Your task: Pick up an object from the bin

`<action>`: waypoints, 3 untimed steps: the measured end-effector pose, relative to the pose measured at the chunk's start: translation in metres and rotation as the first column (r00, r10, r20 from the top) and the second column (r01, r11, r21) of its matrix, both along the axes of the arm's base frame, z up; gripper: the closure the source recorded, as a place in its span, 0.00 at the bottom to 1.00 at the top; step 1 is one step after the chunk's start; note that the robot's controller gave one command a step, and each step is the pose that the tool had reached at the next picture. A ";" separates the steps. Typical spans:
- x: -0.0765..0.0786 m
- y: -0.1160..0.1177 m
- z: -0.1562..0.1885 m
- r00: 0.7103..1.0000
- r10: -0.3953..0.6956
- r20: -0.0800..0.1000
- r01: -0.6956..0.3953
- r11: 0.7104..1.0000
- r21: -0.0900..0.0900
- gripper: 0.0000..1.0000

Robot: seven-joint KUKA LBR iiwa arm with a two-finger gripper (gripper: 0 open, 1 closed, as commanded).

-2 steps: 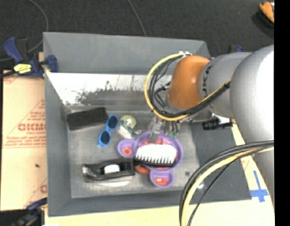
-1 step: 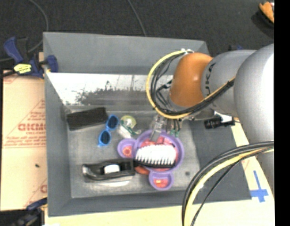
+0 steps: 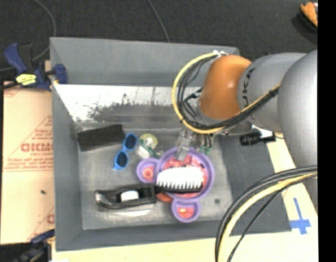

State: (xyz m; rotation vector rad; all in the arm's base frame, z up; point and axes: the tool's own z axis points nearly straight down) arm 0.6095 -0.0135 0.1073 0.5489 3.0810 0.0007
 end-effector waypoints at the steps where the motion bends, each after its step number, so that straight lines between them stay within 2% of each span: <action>1: 0.001 0.000 0.021 1.000 0.001 0.003 -0.001 1.000 0.001 1.00; 3: 0.002 0.000 0.035 1.000 0.003 0.008 -0.003 1.000 0.000 1.00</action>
Offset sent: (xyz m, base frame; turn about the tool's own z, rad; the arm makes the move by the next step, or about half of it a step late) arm 0.0000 0.0000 0.0001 0.0000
